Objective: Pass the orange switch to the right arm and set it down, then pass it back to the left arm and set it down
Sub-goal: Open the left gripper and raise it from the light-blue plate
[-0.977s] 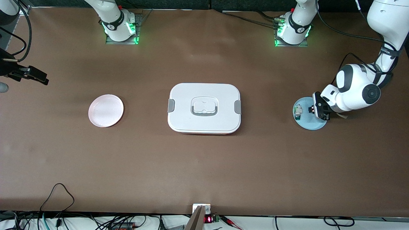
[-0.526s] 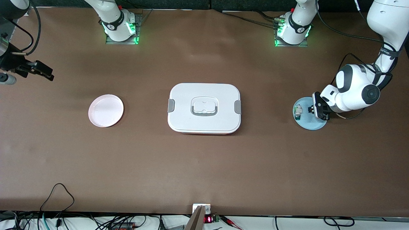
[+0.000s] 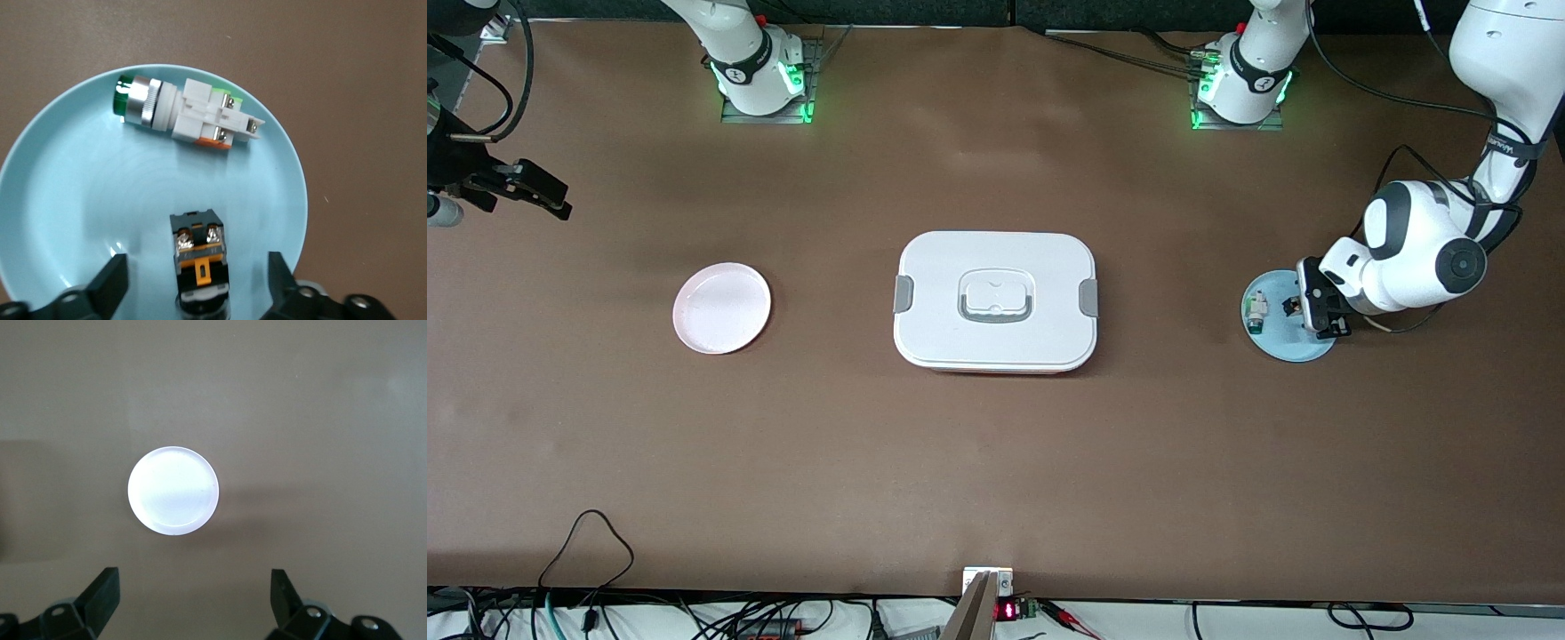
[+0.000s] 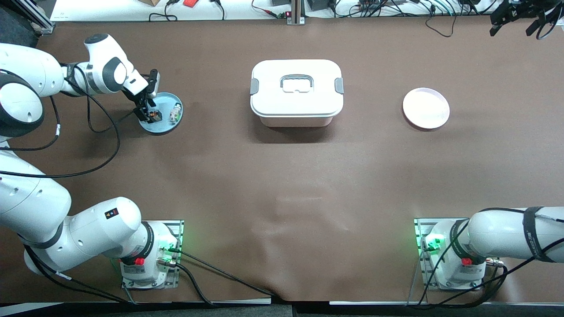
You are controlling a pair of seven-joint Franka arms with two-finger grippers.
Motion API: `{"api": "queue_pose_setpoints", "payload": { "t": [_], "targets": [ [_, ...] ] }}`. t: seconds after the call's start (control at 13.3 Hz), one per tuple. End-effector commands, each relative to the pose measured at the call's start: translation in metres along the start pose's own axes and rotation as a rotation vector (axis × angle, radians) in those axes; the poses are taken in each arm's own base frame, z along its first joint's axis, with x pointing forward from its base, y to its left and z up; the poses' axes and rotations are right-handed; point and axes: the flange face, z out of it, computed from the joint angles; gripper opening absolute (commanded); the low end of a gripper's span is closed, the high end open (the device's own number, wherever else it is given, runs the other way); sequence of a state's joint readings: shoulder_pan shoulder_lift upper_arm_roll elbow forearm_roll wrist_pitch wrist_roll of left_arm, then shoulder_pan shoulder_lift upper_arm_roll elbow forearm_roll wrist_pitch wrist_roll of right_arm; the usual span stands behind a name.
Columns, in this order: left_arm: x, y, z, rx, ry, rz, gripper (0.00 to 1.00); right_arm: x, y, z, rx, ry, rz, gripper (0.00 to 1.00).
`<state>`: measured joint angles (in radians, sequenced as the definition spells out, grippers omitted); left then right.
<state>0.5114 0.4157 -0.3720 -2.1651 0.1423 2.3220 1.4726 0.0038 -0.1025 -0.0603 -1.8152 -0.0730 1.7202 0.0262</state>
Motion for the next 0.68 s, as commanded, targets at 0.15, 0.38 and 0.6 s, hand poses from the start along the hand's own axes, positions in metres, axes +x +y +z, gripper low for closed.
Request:
{"api": "queue_pose_setpoints", "payload": {
  "t": [0.15,0.38,0.6],
  "targets": [
    [0.006,-0.026,-0.066,-0.049,-0.056,-0.105,1.00,0.016,-0.002,-0.012,0.014,-0.003,0.005,1.00],
    [0.009,-0.017,-0.109,-0.018,-0.076,-0.302,1.00,0.016,-0.003,-0.015,0.014,0.003,-0.004,1.00],
    [0.020,-0.012,-0.154,0.022,-0.089,-0.437,1.00,0.013,-0.001,-0.017,0.011,-0.020,-0.013,1.00]
  ]
}}
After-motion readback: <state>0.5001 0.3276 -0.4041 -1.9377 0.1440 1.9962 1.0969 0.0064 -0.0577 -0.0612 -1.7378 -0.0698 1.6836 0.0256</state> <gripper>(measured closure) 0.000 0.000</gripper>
